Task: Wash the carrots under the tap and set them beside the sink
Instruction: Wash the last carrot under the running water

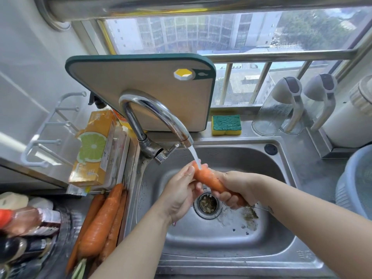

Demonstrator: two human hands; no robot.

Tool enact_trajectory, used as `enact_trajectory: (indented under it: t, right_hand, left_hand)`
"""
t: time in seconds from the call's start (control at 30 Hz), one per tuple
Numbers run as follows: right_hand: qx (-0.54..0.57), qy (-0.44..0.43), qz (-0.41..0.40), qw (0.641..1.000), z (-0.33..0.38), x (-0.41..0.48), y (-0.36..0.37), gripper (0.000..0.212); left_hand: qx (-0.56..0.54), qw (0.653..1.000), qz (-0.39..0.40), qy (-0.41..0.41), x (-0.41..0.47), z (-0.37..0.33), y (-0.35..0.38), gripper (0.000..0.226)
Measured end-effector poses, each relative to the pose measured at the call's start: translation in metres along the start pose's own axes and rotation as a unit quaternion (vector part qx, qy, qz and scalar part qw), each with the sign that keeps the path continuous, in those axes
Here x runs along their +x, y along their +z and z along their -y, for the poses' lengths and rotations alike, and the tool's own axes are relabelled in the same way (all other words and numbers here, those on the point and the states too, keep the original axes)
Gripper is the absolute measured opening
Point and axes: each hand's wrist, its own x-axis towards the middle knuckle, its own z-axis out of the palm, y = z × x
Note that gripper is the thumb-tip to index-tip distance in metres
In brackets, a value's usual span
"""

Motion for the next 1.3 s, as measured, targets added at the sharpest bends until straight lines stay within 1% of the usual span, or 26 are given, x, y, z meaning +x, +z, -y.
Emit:
enact_trajectory:
  t: [0.03, 0.07, 0.13, 0.17, 0.23, 0.3, 0.37, 0.43, 0.47, 0.53, 0.6, 0.63, 0.67, 0.7, 0.73, 0.77, 0.83, 0.9, 0.93, 0.97, 1.03, 1.07, 1.13, 1.17, 1.23, 1.3]
  right_hand:
    - [-0.01, -0.009, -0.012, 1.0, 0.0, -0.002, 0.002, 0.068]
    - [-0.036, -0.029, -0.04, 0.998, -0.001, -0.002, 0.004, 0.069]
    - [-0.104, -0.096, -0.13, 0.981, -0.003, -0.003, 0.01, 0.072]
    - [-0.129, -0.135, -0.176, 0.966, -0.004, -0.003, 0.013, 0.072]
    - [-0.195, -0.195, -0.261, 0.925, -0.01, -0.002, 0.015, 0.068]
    - [-0.293, -0.218, -0.32, 0.874, -0.016, -0.002, 0.011, 0.059]
    - [-0.361, -0.23, -0.33, 0.841, -0.02, -0.001, 0.008, 0.046]
    - [-0.394, -0.254, -0.311, 0.827, -0.02, -0.001, 0.008, 0.033]
    - [-0.404, -0.272, -0.298, 0.821, -0.019, -0.001, 0.008, 0.032]
    - [-0.426, -0.3, -0.277, 0.807, -0.018, -0.001, 0.007, 0.039]
    - [-0.46, -0.323, -0.278, 0.779, -0.016, -0.004, 0.003, 0.043]
    - [-0.478, -0.335, -0.284, 0.761, -0.015, -0.006, 0.001, 0.043]
    - [-0.491, -0.347, -0.291, 0.744, -0.014, -0.006, 0.0, 0.043]
    - [-0.498, -0.353, -0.298, 0.734, -0.011, -0.007, -0.001, 0.043]
    - [-0.501, -0.353, -0.304, 0.73, -0.008, -0.008, -0.002, 0.042]
    - [-0.503, -0.347, -0.309, 0.729, -0.005, -0.009, -0.002, 0.043]
    - [-0.523, -0.343, -0.315, 0.713, -0.001, -0.01, -0.001, 0.043]
    - [-0.556, -0.34, -0.323, 0.686, 0.0, -0.012, 0.003, 0.042]
    - [-0.57, -0.333, -0.328, 0.676, -0.001, -0.011, 0.004, 0.043]
    - [-0.582, -0.322, -0.332, 0.669, -0.002, -0.011, 0.007, 0.047]
    - [-0.592, -0.301, -0.344, 0.664, 0.001, -0.009, 0.011, 0.056]
    - [-0.588, -0.294, -0.35, 0.668, 0.003, -0.008, 0.012, 0.059]
    - [-0.566, -0.286, -0.346, 0.691, 0.007, -0.004, 0.013, 0.061]
    - [-0.554, -0.283, -0.331, 0.71, 0.009, -0.003, 0.013, 0.059]
    - [-0.508, -0.277, -0.272, 0.769, 0.013, -0.002, 0.01, 0.054]
    - [-0.452, -0.274, -0.22, 0.82, 0.019, -0.008, 0.003, 0.043]
  left_hand:
    - [-0.012, 1.0, -0.013, -0.001, 0.001, 0.001, 0.002, 0.025]
    - [-0.015, 0.999, -0.037, -0.001, 0.003, 0.002, 0.004, 0.024]
    - [-0.008, 0.995, -0.103, -0.003, 0.007, 0.004, 0.009, 0.024]
    - [-0.006, 0.992, -0.129, -0.006, 0.009, 0.005, 0.01, 0.023]
    - [-0.016, 0.988, -0.149, -0.023, 0.01, 0.006, 0.013, 0.018]
    - [-0.043, 0.985, -0.162, -0.05, 0.01, 0.005, 0.015, 0.014]
    - [-0.086, 0.981, -0.162, -0.07, 0.011, 0.005, 0.013, 0.011]
    - [-0.145, 0.973, -0.157, -0.086, 0.012, 0.005, 0.011, 0.006]
    - [-0.166, 0.968, -0.16, -0.098, 0.013, 0.005, 0.009, 0.006]
    - [-0.182, 0.962, -0.163, -0.119, 0.014, 0.005, 0.007, 0.009]
    - [-0.176, 0.965, -0.149, -0.124, 0.01, 0.004, 0.007, 0.013]
    - [-0.152, 0.971, -0.143, -0.115, 0.007, 0.003, 0.008, 0.015]
    - [-0.105, 0.98, -0.142, -0.092, 0.004, 0.003, 0.008, 0.017]
    - [-0.027, 0.988, -0.144, -0.054, 0.002, 0.004, 0.006, 0.021]
    - [0.079, 0.987, -0.143, -0.009, 0.0, 0.005, 0.004, 0.025]
    - [0.195, 0.971, -0.131, 0.037, -0.002, 0.006, 0.001, 0.026]
    - [0.381, 0.916, -0.08, 0.098, -0.005, 0.005, -0.009, 0.024]
    - [0.5, 0.857, -0.041, 0.12, -0.003, 0.003, -0.023, 0.029]
    - [0.535, 0.835, -0.026, 0.127, -0.002, 0.002, -0.028, 0.03]
    - [0.555, 0.821, -0.016, 0.131, -0.001, 0.001, -0.03, 0.029]
    - [0.571, 0.807, 0.007, 0.148, 0.0, 0.001, -0.032, 0.033]
    - [0.576, 0.803, 0.015, 0.151, -0.001, 0.002, -0.032, 0.036]
    - [0.604, 0.781, 0.017, 0.158, 0.001, 0.004, -0.036, 0.035]
    - [0.625, 0.763, 0.019, 0.162, 0.001, 0.003, -0.038, 0.033]
    - [0.652, 0.736, 0.013, 0.179, 0.001, 0.001, -0.041, 0.032]
    - [0.656, 0.733, -0.013, 0.181, -0.001, -0.002, -0.044, 0.032]
